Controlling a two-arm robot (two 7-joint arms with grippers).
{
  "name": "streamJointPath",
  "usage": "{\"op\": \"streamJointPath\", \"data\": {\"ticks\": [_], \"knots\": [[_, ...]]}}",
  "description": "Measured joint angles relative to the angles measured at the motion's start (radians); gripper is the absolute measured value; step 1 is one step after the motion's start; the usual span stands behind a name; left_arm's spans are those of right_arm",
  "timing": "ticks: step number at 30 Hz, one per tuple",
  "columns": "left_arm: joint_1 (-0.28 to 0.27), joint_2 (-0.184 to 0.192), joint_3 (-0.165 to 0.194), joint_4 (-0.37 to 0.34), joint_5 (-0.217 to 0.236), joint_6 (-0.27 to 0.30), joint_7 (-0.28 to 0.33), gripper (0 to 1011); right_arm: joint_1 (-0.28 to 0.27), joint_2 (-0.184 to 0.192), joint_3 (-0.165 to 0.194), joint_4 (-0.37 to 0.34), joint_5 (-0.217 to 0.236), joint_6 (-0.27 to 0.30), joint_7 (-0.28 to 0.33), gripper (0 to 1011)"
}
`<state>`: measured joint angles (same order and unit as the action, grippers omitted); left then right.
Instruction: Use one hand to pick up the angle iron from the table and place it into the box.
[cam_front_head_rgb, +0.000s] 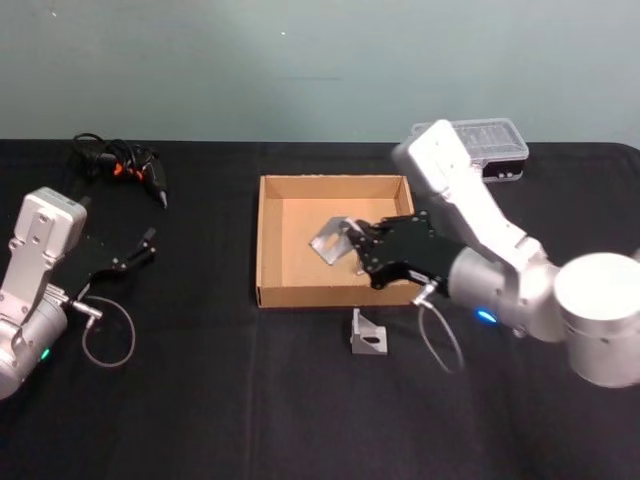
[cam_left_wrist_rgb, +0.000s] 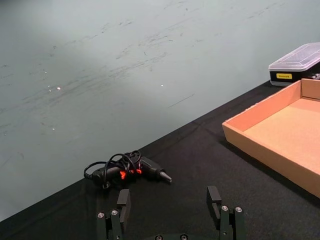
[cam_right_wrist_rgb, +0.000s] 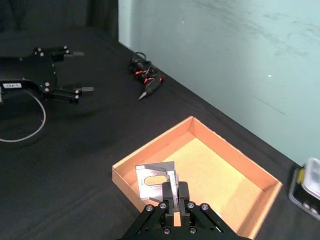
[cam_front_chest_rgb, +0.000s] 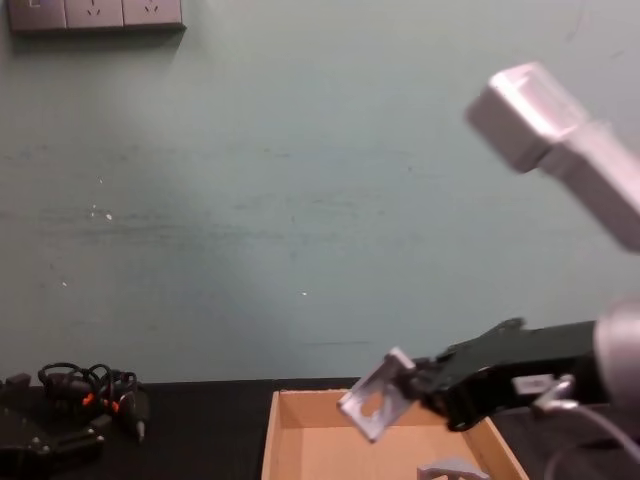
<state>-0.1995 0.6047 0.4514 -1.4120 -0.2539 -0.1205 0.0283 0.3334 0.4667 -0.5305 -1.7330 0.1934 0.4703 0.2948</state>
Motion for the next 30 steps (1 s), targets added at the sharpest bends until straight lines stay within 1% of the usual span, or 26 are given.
{"op": "streamJointPath", "data": {"ticks": [2, 5, 6, 9, 10, 12, 13, 14, 19, 25, 30], "knots": [[0.0, 0.0, 0.0, 0.0, 0.0, 0.0, 0.0, 1000, 0.029, -0.021, -0.022, 0.045, -0.019, 0.0, 0.015, 67], [0.0, 0.0, 0.0, 0.0, 0.0, 0.0, 0.0, 1000, 0.054, -0.038, -0.039, 0.087, -0.033, -0.003, 0.029, 67], [0.0, 0.0, 0.0, 0.0, 0.0, 0.0, 0.0, 1000, 0.067, -0.049, -0.047, 0.111, -0.042, -0.006, 0.037, 67], [0.0, 0.0, 0.0, 0.0, 0.0, 0.0, 0.0, 1000, 0.083, -0.064, -0.055, 0.146, -0.055, -0.011, 0.043, 67], [0.0, 0.0, 0.0, 0.0, 0.0, 0.0, 0.0, 1000, 0.093, -0.074, -0.058, 0.169, -0.061, -0.013, 0.046, 67], [0.0, 0.0, 0.0, 0.0, 0.0, 0.0, 0.0, 1000, 0.106, -0.088, -0.061, 0.199, -0.069, -0.018, 0.05, 67], [0.0, 0.0, 0.0, 0.0, 0.0, 0.0, 0.0, 1000, 0.106, -0.088, -0.061, 0.199, -0.069, -0.018, 0.05, 67], [0.0, 0.0, 0.0, 0.0, 0.0, 0.0, 0.0, 1000, 0.115, -0.098, -0.062, 0.223, -0.076, -0.024, 0.052, 67], [0.0, 0.0, 0.0, 0.0, 0.0, 0.0, 0.0, 1000, 0.135, -0.128, -0.059, 0.284, -0.088, -0.038, 0.056, 67], [0.0, 0.0, 0.0, 0.0, 0.0, 0.0, 0.0, 1000, 0.15, -0.154, -0.055, 0.338, -0.107, -0.056, 0.057, 67], [0.0, 0.0, 0.0, 0.0, 0.0, 0.0, 0.0, 1000, 0.159, -0.169, -0.053, 0.372, -0.122, -0.062, 0.058, 67]]}}
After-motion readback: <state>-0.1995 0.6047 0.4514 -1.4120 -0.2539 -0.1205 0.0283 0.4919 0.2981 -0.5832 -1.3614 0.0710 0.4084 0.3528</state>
